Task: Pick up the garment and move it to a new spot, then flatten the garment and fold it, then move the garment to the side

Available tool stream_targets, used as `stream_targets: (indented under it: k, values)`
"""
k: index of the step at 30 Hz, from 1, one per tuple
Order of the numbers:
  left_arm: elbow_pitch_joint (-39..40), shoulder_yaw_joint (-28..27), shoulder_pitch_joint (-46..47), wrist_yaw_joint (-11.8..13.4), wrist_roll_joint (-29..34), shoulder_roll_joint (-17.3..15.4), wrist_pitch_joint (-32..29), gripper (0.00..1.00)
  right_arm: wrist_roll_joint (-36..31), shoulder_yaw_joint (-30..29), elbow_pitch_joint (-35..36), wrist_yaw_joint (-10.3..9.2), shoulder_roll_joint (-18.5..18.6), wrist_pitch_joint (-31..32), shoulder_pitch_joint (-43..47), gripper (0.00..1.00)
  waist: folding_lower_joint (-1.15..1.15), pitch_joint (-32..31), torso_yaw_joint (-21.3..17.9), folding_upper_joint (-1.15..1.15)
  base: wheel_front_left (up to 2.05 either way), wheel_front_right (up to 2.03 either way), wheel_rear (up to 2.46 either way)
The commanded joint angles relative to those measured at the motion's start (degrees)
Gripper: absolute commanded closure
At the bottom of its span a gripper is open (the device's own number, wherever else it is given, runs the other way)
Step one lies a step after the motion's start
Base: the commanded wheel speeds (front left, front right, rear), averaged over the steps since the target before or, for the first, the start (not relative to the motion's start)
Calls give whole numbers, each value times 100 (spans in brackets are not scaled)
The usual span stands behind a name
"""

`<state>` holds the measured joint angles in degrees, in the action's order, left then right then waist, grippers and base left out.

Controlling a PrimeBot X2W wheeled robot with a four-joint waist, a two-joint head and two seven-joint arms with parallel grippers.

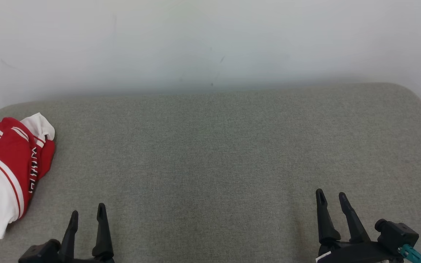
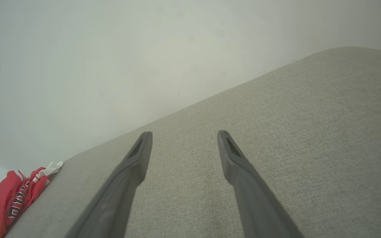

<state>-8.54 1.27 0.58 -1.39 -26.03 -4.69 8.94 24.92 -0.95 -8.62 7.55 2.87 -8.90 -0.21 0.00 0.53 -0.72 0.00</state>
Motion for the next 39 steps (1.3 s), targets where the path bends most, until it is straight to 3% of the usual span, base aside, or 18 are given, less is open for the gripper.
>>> stream_targets:
  k: [1, 21, 39]
  values:
    - [75, 16, -3, 25, 179, -49, 47, 0, -150, 22, 76, -7, 1, -53, 10, 0, 0, 2, -3, 0, 0, 0, 0]
    - [185, 16, -69, 71, 1122, -53, 302, 0, -1188, 51, 172, -9, 1, -307, 110, 0, 0, 25, -16, 0, 0, 0, 0]
    - [214, -231, -133, -400, 1763, -18, 509, 0, -1910, -116, 269, -11, -1, -510, 221, 0, 0, 38, -13, 0, 0, 0, 0]
